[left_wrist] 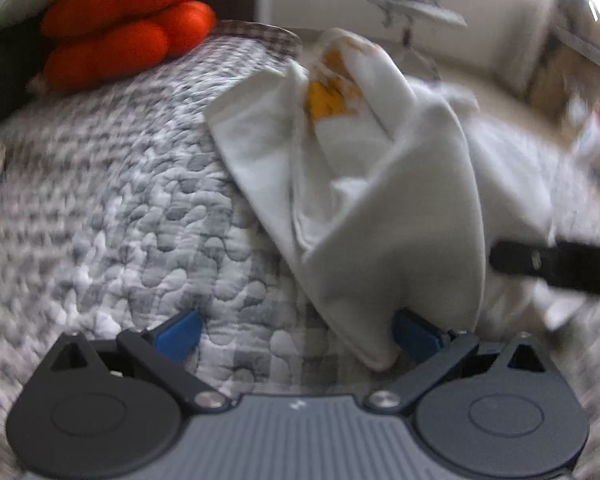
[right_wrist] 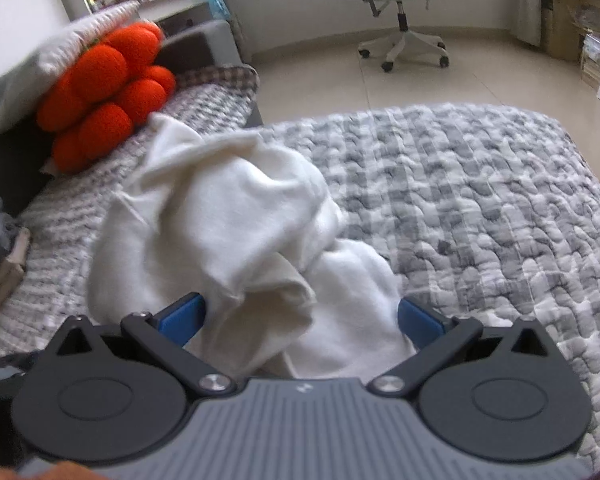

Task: Fold clothes
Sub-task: 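Move the left tool toward the bear-print garment and close on its fabric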

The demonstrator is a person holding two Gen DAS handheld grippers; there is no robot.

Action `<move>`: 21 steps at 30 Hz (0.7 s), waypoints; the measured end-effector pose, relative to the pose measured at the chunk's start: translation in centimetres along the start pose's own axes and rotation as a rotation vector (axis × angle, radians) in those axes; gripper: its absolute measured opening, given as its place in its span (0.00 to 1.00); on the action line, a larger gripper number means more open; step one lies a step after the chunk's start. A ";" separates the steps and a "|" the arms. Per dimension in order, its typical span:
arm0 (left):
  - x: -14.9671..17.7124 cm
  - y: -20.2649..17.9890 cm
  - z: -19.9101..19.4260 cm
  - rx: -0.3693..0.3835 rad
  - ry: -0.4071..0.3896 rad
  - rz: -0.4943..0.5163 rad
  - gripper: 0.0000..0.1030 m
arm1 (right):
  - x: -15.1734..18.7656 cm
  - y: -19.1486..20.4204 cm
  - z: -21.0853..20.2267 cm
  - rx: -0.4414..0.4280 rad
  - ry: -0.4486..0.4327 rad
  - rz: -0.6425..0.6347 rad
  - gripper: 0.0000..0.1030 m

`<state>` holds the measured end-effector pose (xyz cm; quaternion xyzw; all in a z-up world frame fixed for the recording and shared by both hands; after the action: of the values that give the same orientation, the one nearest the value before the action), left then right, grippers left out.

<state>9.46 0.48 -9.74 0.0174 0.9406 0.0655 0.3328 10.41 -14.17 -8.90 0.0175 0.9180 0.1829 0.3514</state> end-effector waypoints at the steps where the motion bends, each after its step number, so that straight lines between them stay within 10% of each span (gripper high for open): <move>1: 0.1 -0.4 -0.1 -0.017 -0.011 0.025 1.00 | 0.2 -0.3 0.3 0.003 0.014 0.007 1.00; 21: -0.7 2.1 -4.7 0.140 -0.164 -0.127 1.00 | 1.0 -1.2 -2.5 -0.063 -0.038 0.058 1.00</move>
<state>6.99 2.02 -5.41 -0.0138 0.9117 -0.0232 0.4099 8.15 -15.90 -8.28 0.0365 0.9041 0.2214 0.3637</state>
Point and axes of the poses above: each gripper's, at about its wrist camera, not at the fingertips, and z roughly the way its jaws point, y to its left, x to its underside, the point moved 5 cm from there along z, roughly the way its jaws point, and after that the axes turned 8 degrees about -x, right-handed, at the moved point
